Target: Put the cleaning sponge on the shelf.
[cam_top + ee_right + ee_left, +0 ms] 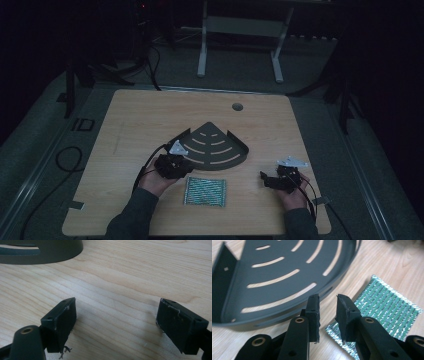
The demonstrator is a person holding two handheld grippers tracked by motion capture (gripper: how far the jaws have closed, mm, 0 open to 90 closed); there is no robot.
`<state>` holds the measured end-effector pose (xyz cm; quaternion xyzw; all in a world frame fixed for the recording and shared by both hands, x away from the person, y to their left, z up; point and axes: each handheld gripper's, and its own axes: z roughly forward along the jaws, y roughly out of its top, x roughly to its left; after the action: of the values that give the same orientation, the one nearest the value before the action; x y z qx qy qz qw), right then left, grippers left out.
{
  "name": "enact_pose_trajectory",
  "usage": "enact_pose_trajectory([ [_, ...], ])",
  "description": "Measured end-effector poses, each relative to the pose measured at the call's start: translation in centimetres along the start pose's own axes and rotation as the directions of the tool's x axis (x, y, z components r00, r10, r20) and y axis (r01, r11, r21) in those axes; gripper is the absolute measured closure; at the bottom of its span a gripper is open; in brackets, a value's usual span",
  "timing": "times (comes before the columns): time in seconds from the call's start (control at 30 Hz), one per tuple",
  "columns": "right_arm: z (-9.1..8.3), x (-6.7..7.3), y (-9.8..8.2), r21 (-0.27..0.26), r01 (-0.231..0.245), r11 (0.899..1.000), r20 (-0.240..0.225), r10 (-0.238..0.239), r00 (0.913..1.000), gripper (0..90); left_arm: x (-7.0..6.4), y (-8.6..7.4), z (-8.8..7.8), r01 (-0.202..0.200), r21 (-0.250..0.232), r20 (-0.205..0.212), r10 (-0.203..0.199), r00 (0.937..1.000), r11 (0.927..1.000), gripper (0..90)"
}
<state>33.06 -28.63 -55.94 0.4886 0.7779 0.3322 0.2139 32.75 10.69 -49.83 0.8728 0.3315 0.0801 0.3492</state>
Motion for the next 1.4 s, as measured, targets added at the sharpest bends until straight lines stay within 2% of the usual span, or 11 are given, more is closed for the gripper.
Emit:
enact_pose_trajectory([
  [0.17, 0.0, 0.0, 0.0, 0.000, 0.000, 1.000, -0.001, 0.000, 1.0000, 15.9, -0.4, 0.2, 0.4, -0.018, 0.020, 0.025, 0.017, 0.9995, 0.9997, 78.3],
  [0.33, 0.0, 0.0, 0.0, 0.000, -0.001, 1.000, -0.001, 0.001, 1.0000, 15.9, -1.0, 0.3, 0.9, -0.050, 0.060, 0.043, 0.048, 0.9979, 0.9969, 85.8],
  [0.43, 0.0, 0.0, 0.0, 0.000, -0.001, 1.000, -0.001, 0.001, 1.0000, 15.9, -1.5, 0.3, 1.3, -0.079, 0.086, 0.056, 0.075, 0.9956, 0.9931, 89.5],
  [0.53, 0.0, 0.0, 0.0, 0.000, -0.001, 1.000, -0.001, 0.001, 1.0000, 15.9, -1.8, 0.3, 1.5, -0.092, 0.104, 0.068, 0.085, 0.9941, 0.9904, 89.8],
  [0.63, 0.0, 0.0, 0.0, 0.000, 0.000, 1.000, -0.002, 0.000, 1.0000, 15.8, -2.4, 0.2, 2.0, -0.117, 0.132, 0.088, 0.106, 0.9904, 0.9843, 89.8],
  [0.77, 0.0, 0.0, 0.0, 0.000, 0.000, 1.000, -0.002, 0.000, 1.0000, 15.9, -2.8, -0.1, 2.5, -0.121, 0.146, 0.105, 0.107, 0.9888, 0.9818, 89.8],
  [0.9, 0.0, 0.0, 0.0, 0.000, 0.000, 1.000, -0.002, 0.000, 1.0000, 15.9, -3.1, -0.4, 2.9, -0.139, 0.168, 0.117, 0.121, 0.9858, 0.9760, 89.8],
  [1.03, 0.0, 0.0, 0.0, -0.001, 0.000, 1.000, -0.002, 0.000, 1.0000, 15.9, -3.1, -0.6, 2.9, -0.133, 0.164, 0.118, 0.114, 0.9864, 0.9775, 89.8],
  [1.17, 0.0, 0.0, 0.0, 0.000, 0.000, 1.000, -0.002, 0.000, 1.0000, 15.9, -3.0, -0.6, 2.8, -0.142, 0.176, 0.118, 0.122, 0.9855, 0.9741, 89.8],
  [1.4, 0.0, 0.0, 0.0, -0.001, 0.000, 1.000, -0.003, 0.000, 1.0000, 15.9, -2.6, -1.1, 2.3, -0.138, 0.187, 0.114, 0.118, 0.9865, 0.9726, 89.9],
])
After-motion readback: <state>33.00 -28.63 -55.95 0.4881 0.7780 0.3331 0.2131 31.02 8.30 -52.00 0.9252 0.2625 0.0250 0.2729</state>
